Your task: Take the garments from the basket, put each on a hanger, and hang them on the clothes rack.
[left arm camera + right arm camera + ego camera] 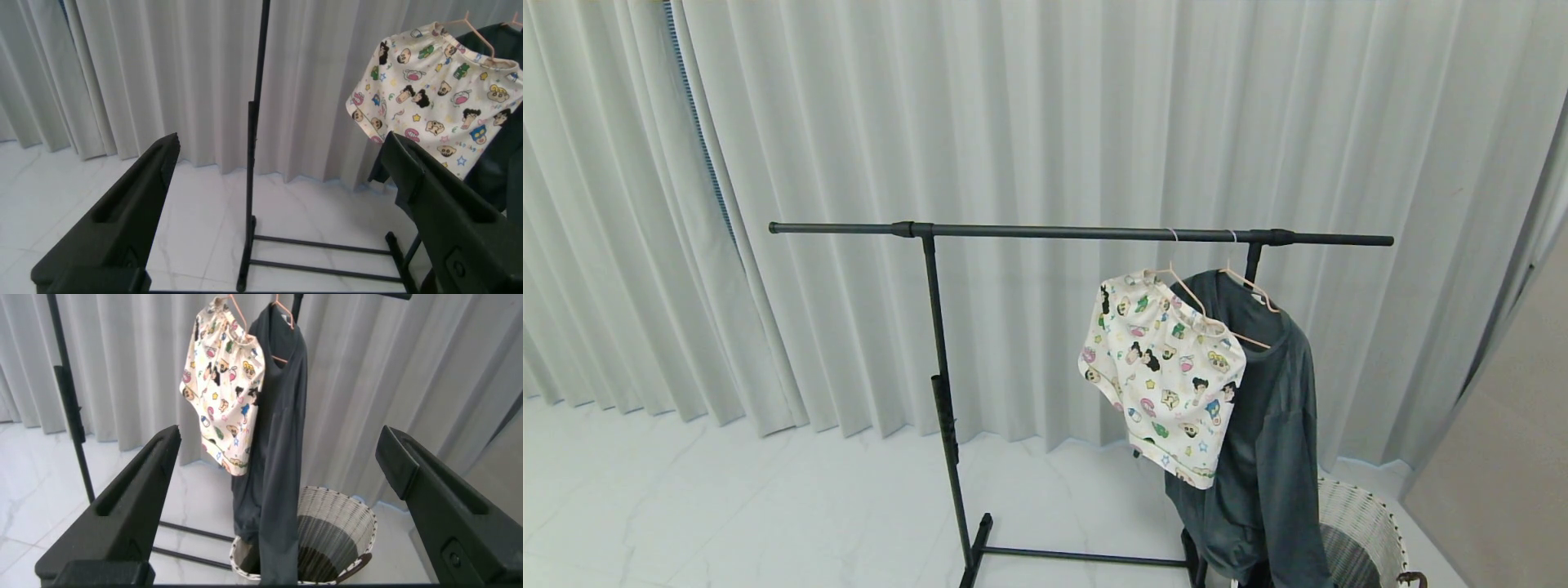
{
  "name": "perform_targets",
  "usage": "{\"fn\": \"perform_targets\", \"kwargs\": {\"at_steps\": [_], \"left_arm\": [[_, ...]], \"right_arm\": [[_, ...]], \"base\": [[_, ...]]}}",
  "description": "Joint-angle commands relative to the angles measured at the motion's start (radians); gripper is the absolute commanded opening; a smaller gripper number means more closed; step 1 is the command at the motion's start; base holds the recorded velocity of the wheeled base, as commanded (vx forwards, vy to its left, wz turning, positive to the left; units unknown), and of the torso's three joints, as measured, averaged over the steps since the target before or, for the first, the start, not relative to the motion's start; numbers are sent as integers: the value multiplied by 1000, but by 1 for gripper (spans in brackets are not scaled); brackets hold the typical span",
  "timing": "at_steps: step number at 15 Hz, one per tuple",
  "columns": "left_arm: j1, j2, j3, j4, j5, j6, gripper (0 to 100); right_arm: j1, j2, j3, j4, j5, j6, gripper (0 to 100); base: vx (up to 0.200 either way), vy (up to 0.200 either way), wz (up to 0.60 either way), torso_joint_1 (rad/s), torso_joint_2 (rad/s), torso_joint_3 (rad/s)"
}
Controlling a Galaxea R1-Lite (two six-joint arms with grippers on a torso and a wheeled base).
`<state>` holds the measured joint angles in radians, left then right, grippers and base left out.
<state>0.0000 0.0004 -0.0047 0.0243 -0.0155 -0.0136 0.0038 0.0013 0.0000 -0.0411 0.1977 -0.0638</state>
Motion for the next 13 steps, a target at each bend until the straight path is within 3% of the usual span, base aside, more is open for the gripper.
{"fn": "perform_targets", "kwargs": {"at_steps": [1,13], "left_arm": [[0,0,0,0,0,0,100],[0,0,0,0,0,0,100]], "right_arm": [[1,-1,0,0,0,-1,100],[-1,-1,0,-2,0,-1,100]], "base": [[0,0,0,0,0,0],[0,0,0,0,0,0]]}}
